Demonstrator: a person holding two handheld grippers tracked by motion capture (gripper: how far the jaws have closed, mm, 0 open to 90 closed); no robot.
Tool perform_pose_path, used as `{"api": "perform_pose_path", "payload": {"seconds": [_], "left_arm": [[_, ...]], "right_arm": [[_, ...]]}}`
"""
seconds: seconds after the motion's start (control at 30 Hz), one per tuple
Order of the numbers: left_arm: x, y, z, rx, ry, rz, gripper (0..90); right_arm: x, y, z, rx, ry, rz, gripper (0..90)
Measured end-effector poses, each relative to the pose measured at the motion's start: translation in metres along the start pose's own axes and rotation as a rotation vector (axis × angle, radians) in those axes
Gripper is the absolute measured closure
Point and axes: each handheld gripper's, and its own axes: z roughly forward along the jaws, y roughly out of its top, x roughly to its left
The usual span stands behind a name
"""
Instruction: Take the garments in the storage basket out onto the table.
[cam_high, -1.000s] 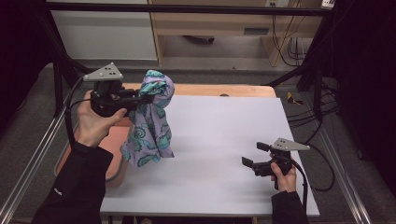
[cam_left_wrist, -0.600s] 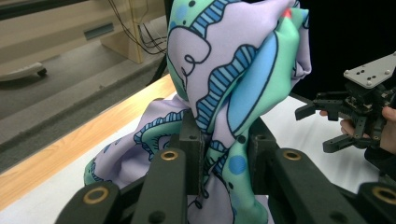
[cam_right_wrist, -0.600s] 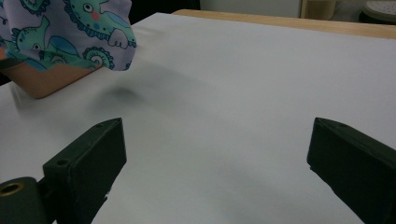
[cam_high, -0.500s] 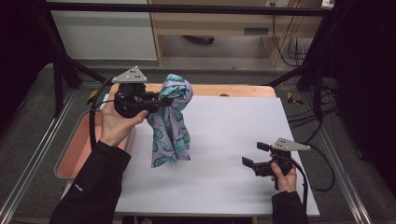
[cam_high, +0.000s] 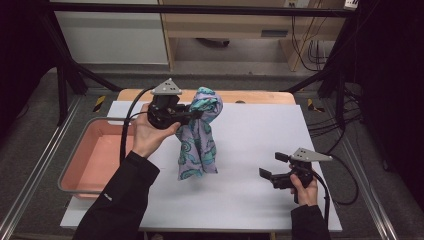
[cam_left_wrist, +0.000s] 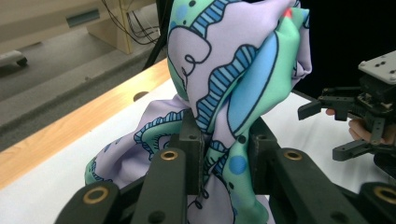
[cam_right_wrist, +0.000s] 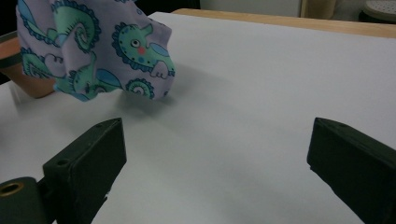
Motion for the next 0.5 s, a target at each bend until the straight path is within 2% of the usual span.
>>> {"api": "perform_pose_path", "payload": {"seconds": [0.2,0.5], "left_arm": [[-0.002,-0.015,0.025,0.038,0.001,-0.009,72.3],[-0.004,-0.035,0.046,0.056,-0.025,-0.016,71.9]], "right_arm": [[0.0,0.0,0.0,-0.001,0.0,0.0,5.0],[0.0,0.0,0.0,0.001,-0.001,-0.003,5.0]]}}
